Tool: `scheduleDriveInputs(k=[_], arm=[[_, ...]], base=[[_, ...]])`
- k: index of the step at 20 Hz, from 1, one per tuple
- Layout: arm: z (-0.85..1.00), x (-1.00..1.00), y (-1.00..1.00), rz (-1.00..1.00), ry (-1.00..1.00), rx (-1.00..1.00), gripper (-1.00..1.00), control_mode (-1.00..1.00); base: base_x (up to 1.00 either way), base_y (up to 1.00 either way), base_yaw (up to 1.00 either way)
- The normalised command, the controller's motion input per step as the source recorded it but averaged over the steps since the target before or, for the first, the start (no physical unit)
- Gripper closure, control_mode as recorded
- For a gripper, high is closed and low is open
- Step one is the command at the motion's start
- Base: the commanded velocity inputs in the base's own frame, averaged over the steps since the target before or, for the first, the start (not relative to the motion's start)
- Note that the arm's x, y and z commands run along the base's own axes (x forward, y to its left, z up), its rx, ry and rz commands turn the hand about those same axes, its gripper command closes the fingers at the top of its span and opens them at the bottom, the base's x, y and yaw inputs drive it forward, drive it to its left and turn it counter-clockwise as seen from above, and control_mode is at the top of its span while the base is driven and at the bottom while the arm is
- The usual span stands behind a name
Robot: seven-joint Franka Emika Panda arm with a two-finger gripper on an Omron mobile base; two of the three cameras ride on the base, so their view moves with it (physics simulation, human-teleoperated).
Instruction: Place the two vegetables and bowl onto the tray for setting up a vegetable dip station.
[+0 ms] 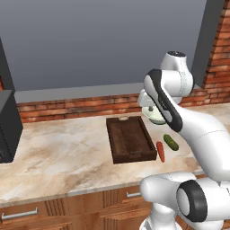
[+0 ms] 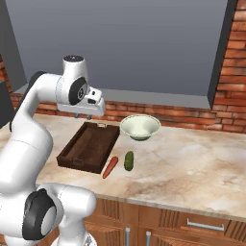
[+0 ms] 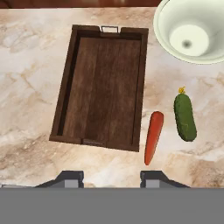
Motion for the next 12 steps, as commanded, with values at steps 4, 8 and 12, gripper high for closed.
scheduleDriveInputs(k=[4, 8, 12], arm=[[0.00, 0.00, -0.09, 0.00, 0.00, 0.00, -1.00, -1.00], [0.00, 0.00, -0.14, 0.00, 0.00, 0.00, -1.00, -1.00], [0.00, 0.00, -0.17, 0.00, -0.04, -0.01, -1.00, -1.00]], base=[[0.00, 0.00, 0.00], [0.00, 0.00, 0.00], [0.00, 0.00, 0.00]])
